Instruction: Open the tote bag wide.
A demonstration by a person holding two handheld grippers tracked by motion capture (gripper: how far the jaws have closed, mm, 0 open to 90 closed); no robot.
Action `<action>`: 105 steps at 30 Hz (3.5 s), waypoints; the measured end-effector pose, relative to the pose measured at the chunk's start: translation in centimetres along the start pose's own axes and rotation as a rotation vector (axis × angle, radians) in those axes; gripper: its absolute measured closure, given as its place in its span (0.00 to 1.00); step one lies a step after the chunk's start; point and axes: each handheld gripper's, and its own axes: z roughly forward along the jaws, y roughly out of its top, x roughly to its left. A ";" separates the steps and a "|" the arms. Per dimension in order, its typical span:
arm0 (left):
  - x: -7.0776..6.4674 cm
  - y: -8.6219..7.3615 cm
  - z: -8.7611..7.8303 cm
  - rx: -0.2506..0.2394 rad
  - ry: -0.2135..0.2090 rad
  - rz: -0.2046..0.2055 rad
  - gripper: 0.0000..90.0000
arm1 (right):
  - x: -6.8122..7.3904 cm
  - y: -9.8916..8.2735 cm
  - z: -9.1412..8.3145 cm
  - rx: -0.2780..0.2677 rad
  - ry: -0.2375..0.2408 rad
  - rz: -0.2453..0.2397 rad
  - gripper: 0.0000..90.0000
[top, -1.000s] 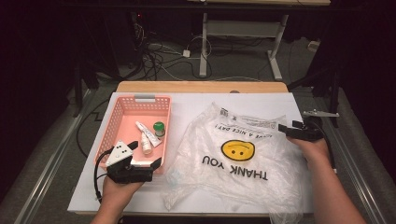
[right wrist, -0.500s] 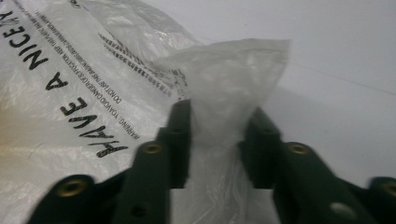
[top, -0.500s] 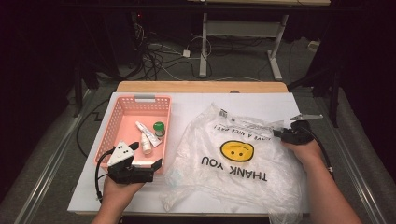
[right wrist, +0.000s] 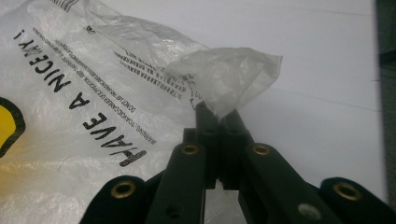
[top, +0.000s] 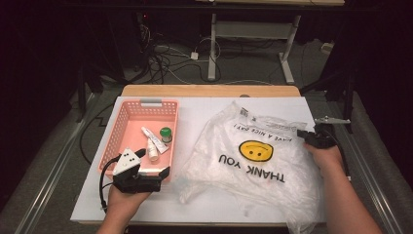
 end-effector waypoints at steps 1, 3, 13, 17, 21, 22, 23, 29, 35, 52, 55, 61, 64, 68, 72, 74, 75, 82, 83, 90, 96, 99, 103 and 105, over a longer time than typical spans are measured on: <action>0.0 0.0 0.0 0.000 0.000 -0.003 0.00 | -0.9 0.1 -0.1 -0.020 -0.029 0.028 1.00; 0.2 0.0 0.1 0.001 -0.001 -0.008 0.00 | -1.6 0.2 -0.1 -0.030 -0.055 0.055 1.00; 0.4 0.1 0.1 0.014 0.010 -0.008 0.00 | -3.7 0.3 -0.8 -0.068 -0.170 0.136 1.00; 0.5 0.0 0.1 0.021 0.003 -0.018 0.00 | -2.5 -0.2 -1.1 -0.060 -0.176 0.140 1.00; 0.4 0.0 0.0 0.017 -0.014 -0.004 0.00 | -1.5 -0.9 -1.4 -0.056 -0.165 0.110 1.00; 0.6 -0.1 0.1 0.011 -0.031 -0.005 0.00 | -1.1 -1.1 -1.5 -0.047 -0.163 0.109 1.00; 0.6 -0.1 0.1 0.011 -0.031 -0.005 0.00 | -0.8 -1.4 -1.6 -0.044 -0.165 0.098 0.99; 0.7 -0.1 0.2 0.012 -0.041 -0.004 0.00 | 0.0 -2.5 -2.7 -0.024 -0.100 0.089 0.78; 0.8 -0.3 0.2 0.008 -0.046 -0.006 0.00 | 0.4 -2.4 -6.1 -0.101 -0.071 0.083 0.56; 1.0 -0.5 0.2 0.000 -0.054 -0.009 0.00 | 8.0 -4.9 -8.8 -0.184 0.107 -0.094 0.13; 0.8 -0.6 0.2 0.000 -0.056 -0.005 0.00 | 9.7 -5.0 -8.4 -0.167 0.140 -0.111 0.00; 0.6 -0.5 0.3 -0.004 -0.057 0.000 0.00 | 12.3 -4.3 -8.0 -0.165 0.176 -0.170 0.00; 0.5 -0.6 0.5 -0.002 -0.062 0.005 0.00 | 13.6 -3.7 -7.8 -0.175 0.192 -0.182 0.00; 0.5 -0.6 0.5 -0.004 -0.063 -0.003 0.00 | 14.9 -2.8 -7.1 -0.178 0.209 -0.201 0.00; 0.4 -0.6 0.5 0.000 -0.060 0.007 0.00 | 16.1 -2.0 -6.5 -0.171 0.235 -0.217 0.00; 0.4 -0.6 0.5 -0.002 -0.059 0.003 0.00 | 16.5 -1.6 -6.2 -0.165 0.249 -0.227 0.00; 0.4 -0.6 0.5 -0.001 -0.058 0.004 0.00 | 16.5 -1.6 -6.2 -0.165 0.249 -0.227 0.00; 0.3 -0.7 0.4 0.009 -0.057 0.013 0.00 | 17.1 -1.7 -5.8 -0.200 0.292 -0.242 0.02; 0.3 -0.7 0.4 0.008 -0.054 0.011 0.00 | 17.2 -1.8 -5.6 -0.211 0.318 -0.236 0.02; 0.5 -1.1 -0.1 0.007 -0.042 -0.008 0.00 | 17.5 -2.3 -5.0 -0.156 0.341 -0.256 0.06; 0.5 -1.2 -0.3 0.006 -0.036 -0.011 0.00 | 17.7 -2.9 -4.4 -0.095 0.363 -0.285 0.13; 0.5 -1.2 -0.4 0.003 -0.037 -0.015 0.00 | 18.2 -3.3 -4.5 -0.049 0.369 -0.323 0.22; 0.4 -1.2 -0.4 0.003 -0.038 -0.011 0.00 | 19.0 -3.6 -4.3 -0.009 0.401 -0.362 0.33; 0.3 -1.3 -0.5 0.008 -0.038 -0.006 0.00 | 19.3 -3.7 -4.2 0.000 0.402 -0.374 0.36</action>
